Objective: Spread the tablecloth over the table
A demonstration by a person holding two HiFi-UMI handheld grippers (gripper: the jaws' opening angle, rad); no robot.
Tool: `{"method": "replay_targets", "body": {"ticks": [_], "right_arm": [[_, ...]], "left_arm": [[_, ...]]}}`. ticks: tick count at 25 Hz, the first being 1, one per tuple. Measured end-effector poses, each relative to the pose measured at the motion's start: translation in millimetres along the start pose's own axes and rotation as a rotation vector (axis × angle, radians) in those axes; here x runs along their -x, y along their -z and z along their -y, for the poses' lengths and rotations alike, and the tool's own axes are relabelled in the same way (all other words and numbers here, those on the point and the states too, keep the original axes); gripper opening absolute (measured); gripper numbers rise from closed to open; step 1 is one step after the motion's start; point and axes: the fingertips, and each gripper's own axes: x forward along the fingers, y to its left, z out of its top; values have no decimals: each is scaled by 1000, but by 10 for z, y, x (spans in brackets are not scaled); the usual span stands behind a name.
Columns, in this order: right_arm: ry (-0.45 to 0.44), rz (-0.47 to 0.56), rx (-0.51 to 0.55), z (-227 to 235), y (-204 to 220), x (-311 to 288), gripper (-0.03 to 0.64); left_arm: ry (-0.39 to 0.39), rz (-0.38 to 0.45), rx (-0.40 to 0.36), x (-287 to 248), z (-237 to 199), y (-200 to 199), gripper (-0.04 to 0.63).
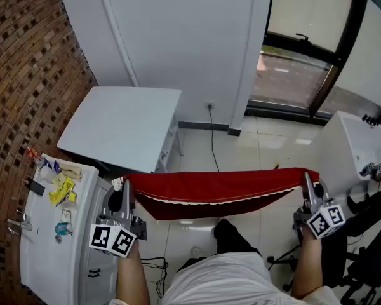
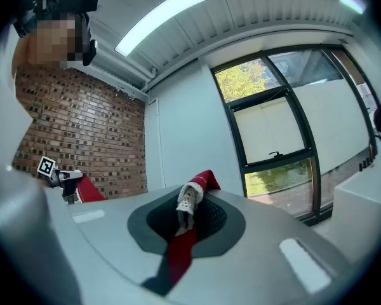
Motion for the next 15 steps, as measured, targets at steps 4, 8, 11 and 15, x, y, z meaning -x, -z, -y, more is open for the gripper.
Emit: {"method": "replay_targets", "body": {"ticks": [4, 8, 11, 15], "right_arm": [[1, 30, -12, 153, -91, -123, 15], [-5, 31, -10, 416, -69, -309, 15], [5, 41, -4, 766, -64, -456, 15], [26, 77, -48, 1485, -243, -705, 15]], "left_arm": [[27, -2, -17, -202, 94, -20, 21], [44, 1, -30, -565, 252, 18, 21], [47, 9, -31, -1009, 368, 87, 21], [12, 17, 29, -1749, 516, 179, 21]]}}
